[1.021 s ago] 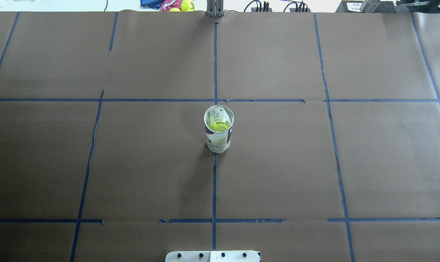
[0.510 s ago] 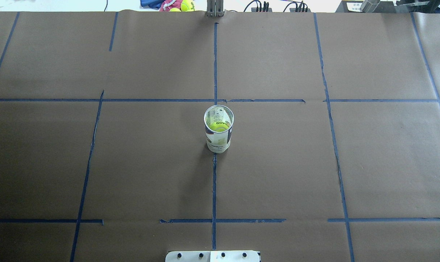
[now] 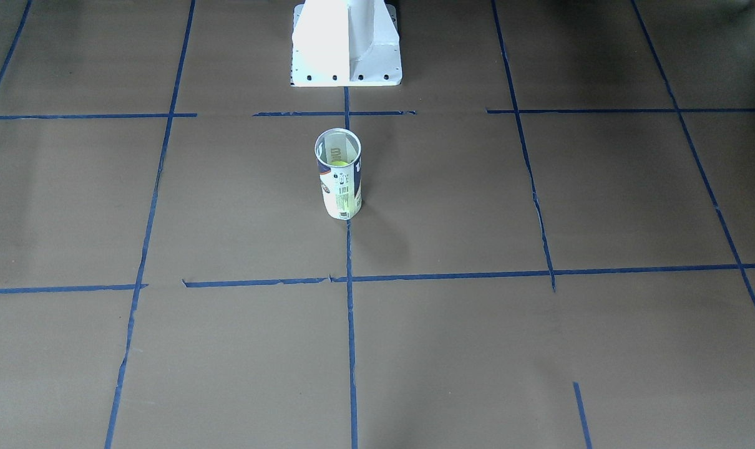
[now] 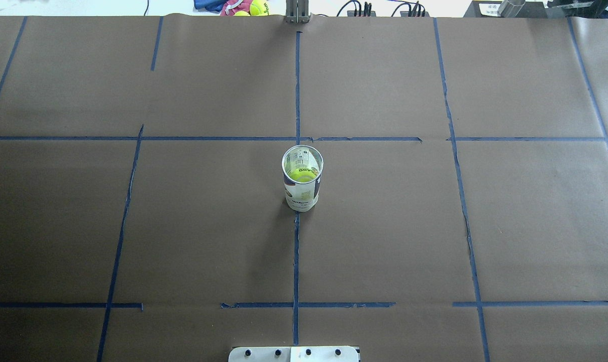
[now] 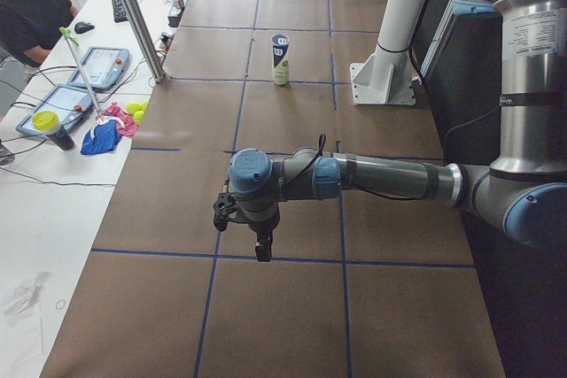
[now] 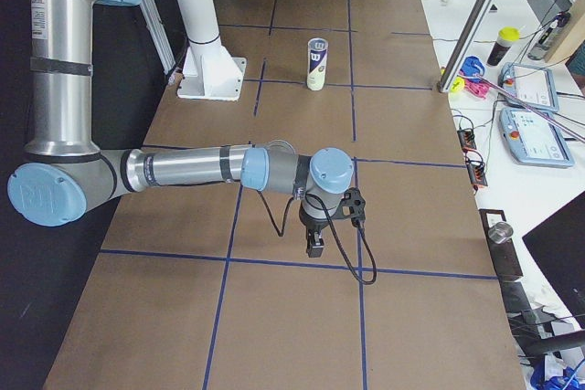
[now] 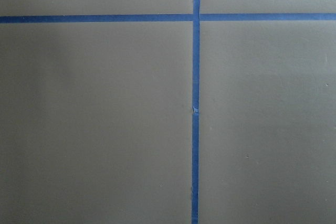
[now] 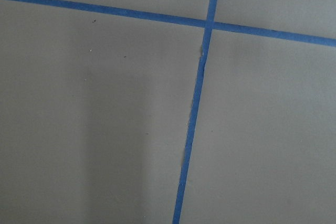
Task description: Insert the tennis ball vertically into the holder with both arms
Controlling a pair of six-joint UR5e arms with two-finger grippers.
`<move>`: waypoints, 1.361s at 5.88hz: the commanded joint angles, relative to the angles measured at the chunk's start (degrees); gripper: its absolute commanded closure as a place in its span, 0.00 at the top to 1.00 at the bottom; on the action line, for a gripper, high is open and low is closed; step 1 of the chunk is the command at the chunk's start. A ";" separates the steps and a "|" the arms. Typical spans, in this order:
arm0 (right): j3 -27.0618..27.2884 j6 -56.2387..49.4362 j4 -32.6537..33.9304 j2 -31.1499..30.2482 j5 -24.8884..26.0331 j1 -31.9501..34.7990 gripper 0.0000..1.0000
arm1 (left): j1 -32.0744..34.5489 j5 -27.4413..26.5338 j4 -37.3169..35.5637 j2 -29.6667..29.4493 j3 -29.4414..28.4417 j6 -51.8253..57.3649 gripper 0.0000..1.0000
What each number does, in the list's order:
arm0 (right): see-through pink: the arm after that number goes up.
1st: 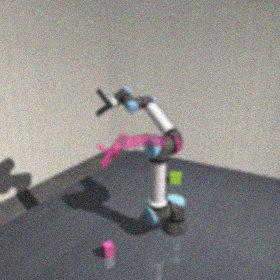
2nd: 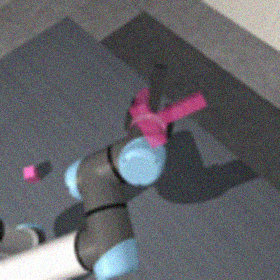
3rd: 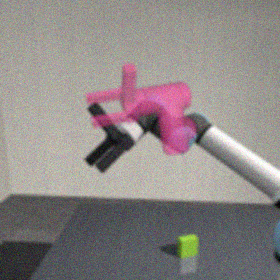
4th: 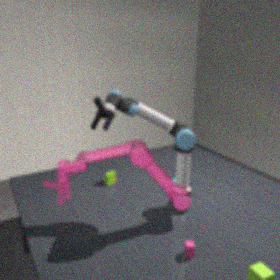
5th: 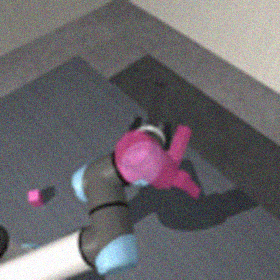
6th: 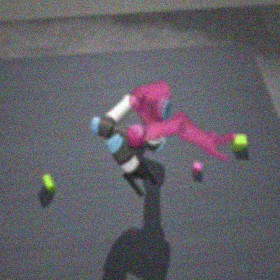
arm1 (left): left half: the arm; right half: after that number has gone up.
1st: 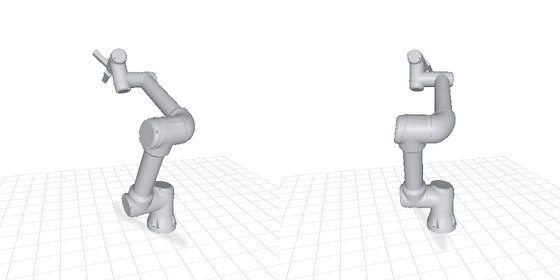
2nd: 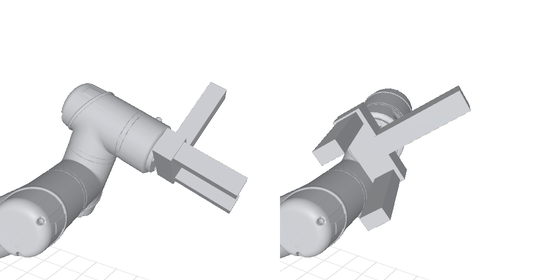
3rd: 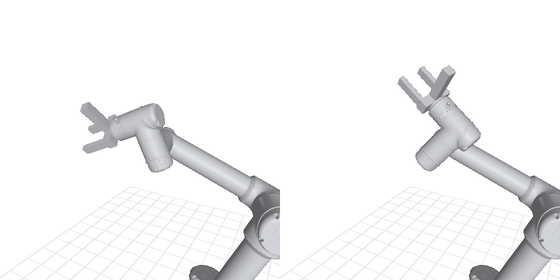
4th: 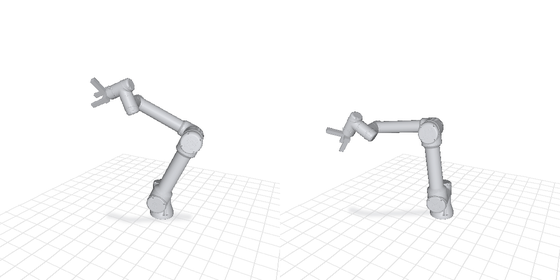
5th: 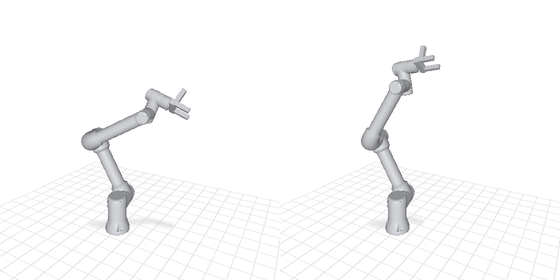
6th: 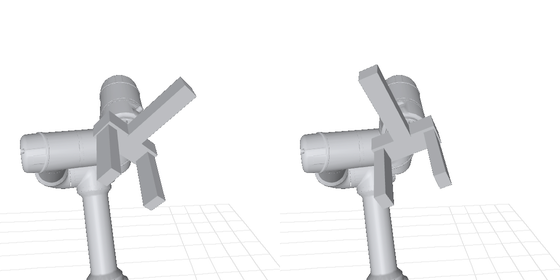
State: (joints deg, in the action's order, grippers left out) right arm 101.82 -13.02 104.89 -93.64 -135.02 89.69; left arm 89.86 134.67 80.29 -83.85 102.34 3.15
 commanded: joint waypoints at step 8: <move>2.76 -0.52 0.49 -2.33 1.25 0.49 1.00 | -0.04 0.60 1.01 2.02 4.35 -0.25 1.00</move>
State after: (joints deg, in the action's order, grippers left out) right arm 103.35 -13.49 105.32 -95.05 -133.77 90.13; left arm 89.86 135.28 81.37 -81.61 106.53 2.96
